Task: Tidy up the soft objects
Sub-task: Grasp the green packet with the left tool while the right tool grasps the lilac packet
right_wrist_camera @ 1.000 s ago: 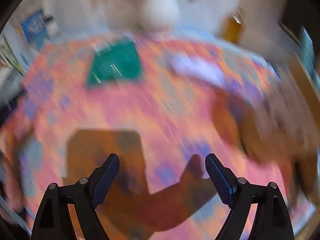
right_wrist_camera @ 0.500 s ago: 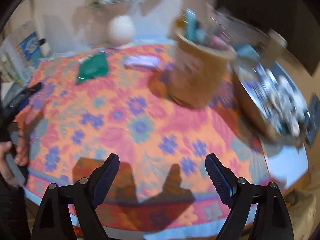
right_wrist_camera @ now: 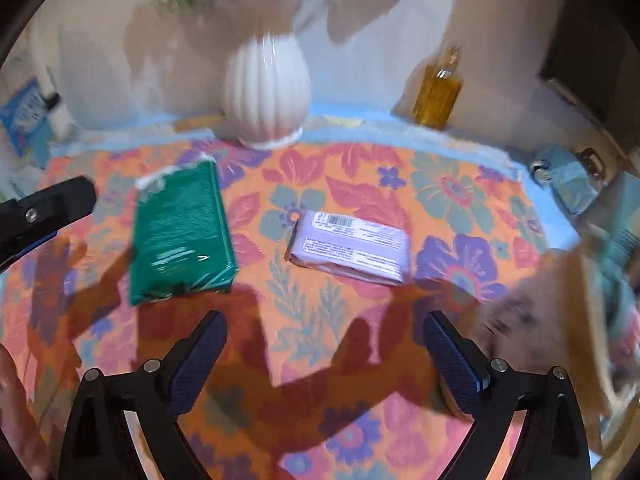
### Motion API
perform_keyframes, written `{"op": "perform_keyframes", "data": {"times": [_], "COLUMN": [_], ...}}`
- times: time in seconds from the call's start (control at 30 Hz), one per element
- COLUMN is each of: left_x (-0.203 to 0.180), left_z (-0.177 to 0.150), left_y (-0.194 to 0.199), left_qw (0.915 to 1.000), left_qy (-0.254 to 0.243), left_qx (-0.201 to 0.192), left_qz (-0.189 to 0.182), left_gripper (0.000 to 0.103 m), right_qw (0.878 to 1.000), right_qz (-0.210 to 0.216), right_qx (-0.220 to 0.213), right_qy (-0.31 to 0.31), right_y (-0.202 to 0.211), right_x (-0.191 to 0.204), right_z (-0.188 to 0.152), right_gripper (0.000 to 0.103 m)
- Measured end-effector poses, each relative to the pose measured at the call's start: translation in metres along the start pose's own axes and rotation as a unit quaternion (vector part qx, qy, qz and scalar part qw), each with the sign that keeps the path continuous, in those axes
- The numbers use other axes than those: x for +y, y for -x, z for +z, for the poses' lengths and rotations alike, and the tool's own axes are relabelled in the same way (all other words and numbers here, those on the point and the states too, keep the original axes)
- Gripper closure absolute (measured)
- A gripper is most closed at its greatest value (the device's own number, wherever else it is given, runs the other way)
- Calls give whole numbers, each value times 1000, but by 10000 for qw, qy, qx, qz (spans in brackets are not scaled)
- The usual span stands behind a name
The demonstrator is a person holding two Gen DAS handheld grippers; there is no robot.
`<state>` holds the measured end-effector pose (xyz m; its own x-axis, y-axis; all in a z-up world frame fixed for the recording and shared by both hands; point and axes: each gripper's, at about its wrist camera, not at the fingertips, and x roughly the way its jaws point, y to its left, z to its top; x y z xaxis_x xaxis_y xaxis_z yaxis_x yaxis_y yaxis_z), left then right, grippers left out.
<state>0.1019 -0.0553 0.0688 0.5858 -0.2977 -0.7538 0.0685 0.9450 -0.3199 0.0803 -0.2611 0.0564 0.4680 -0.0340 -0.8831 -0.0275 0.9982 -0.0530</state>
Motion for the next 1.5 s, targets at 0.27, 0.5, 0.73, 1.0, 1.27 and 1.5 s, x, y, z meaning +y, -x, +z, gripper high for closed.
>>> {"op": "perform_keyframes", "data": {"times": [0.27,0.5,0.73,1.0,1.27,1.5], "left_x": [-8,-14,-19,-42,-34,0], "left_z": [2,-4,-6,-14,-22,-63], "left_y": [-66,-69,-70,-85,-61,-8], "left_qw": [9983,9989,9980,9871,9852,9888], "left_qy": [-62,-398,-574,-1233,-1520,-1418], "left_qx": [583,210,130,316,99,445], "left_qz": [46,101,209,970,792,-125], "left_gripper": [5,1,1,1,68,82], "right_qw": [9947,9981,9977,9960,9894,9860], "right_qz": [-986,234,331,677,1295,1526], "right_qx": [146,-269,-481,-572,-637,-591], "right_qy": [257,-509,-342,-118,-155,-305], "right_y": [-45,-70,-57,-17,-1,22], "right_x": [0,-36,-26,1,-3,4], "right_z": [24,38,30,-31,-56,-93], "right_gripper": [3,0,19,21,21,21]}}
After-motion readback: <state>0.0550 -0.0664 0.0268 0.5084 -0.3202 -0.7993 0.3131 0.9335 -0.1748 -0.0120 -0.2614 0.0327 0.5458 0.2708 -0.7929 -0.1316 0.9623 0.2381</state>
